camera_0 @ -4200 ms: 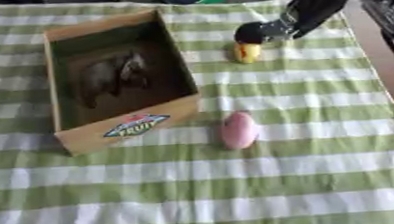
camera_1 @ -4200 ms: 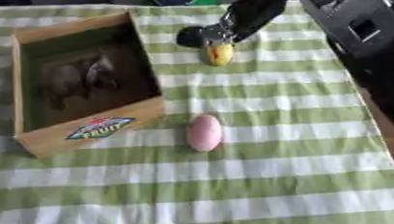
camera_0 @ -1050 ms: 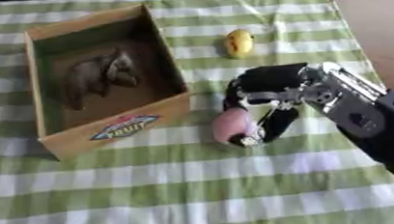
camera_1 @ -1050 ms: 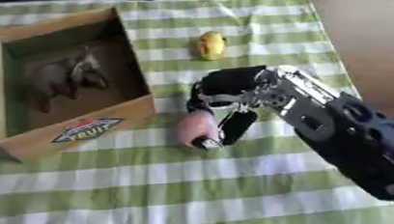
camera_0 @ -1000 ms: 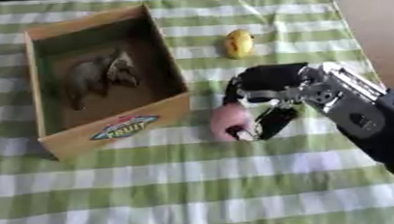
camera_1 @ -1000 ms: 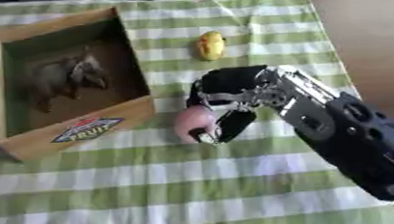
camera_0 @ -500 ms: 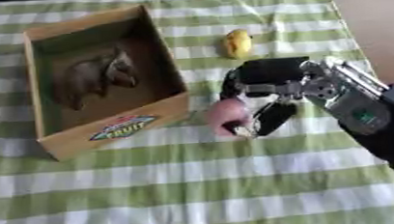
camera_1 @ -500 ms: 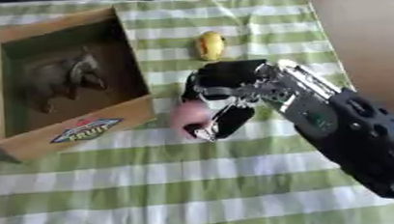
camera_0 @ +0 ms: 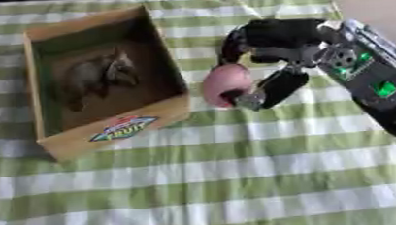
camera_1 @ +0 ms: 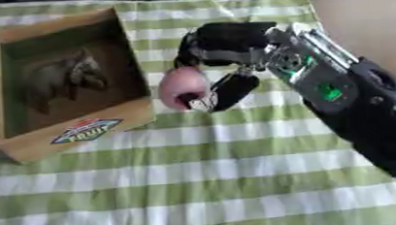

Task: Pick up objects on the table and place them in the box.

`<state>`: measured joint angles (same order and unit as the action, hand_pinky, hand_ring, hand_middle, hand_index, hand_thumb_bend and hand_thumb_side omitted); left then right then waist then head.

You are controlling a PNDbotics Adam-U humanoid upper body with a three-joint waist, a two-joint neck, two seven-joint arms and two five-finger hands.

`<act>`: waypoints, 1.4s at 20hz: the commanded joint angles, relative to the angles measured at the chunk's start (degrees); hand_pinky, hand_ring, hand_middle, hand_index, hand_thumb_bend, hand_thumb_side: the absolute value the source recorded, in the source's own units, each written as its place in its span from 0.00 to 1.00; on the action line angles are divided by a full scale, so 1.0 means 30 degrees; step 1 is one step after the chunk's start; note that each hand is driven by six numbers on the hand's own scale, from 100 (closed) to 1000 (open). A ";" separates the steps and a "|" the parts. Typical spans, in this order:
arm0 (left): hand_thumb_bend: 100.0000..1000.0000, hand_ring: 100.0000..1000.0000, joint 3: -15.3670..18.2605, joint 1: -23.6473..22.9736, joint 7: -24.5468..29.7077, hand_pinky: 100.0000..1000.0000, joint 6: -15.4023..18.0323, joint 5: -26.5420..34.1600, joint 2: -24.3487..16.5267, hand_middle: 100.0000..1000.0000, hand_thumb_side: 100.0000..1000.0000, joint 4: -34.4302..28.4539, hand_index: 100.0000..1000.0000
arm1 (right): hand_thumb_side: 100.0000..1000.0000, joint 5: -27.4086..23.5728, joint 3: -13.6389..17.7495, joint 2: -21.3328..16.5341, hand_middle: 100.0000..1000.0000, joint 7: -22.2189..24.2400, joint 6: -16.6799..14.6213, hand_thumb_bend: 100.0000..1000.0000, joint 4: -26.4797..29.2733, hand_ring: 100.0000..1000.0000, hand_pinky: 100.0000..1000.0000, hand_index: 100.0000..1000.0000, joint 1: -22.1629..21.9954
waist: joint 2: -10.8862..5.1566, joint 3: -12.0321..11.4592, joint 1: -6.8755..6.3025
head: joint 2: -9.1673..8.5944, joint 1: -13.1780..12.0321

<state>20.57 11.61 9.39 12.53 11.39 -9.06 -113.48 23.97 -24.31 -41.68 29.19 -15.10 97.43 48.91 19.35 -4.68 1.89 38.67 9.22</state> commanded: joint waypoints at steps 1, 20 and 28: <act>0.00 0.67 -0.0079 0.0078 -0.0020 0.41 -0.0004 0.0132 -0.0423 0.62 0.95 -0.0370 0.72 | 0.43 -0.0613 0.0582 -0.0536 0.27 -0.0434 0.0110 0.00 0.0263 0.59 0.57 0.55 0.0897 | -0.0488 -0.0033 -0.0012 | -0.0295 0.0045; 0.00 0.67 -0.0359 0.0120 0.0054 0.41 -0.0001 0.0381 -0.0715 0.63 0.94 -0.0370 0.72 | 0.43 0.0797 0.2163 0.6186 0.25 -0.0075 -0.0749 0.00 -0.9904 0.59 0.59 0.57 0.8269 | -0.0839 -0.0691 0.0211 | -0.0167 0.1078; 0.00 0.67 -0.0437 0.0246 0.0149 0.41 0.0002 0.0492 -0.0604 0.63 0.95 -0.0370 0.72 | 0.43 0.3375 0.2413 0.8458 0.27 -0.0145 -0.2008 0.00 -1.3230 0.60 0.59 0.57 0.8546 | -0.0672 -0.1021 0.0207 | -0.0165 0.1884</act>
<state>19.34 11.72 9.61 12.53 12.62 -9.65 -113.48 32.83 -17.67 -16.50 28.79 -20.33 58.45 73.34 18.39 -7.66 2.82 38.54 14.33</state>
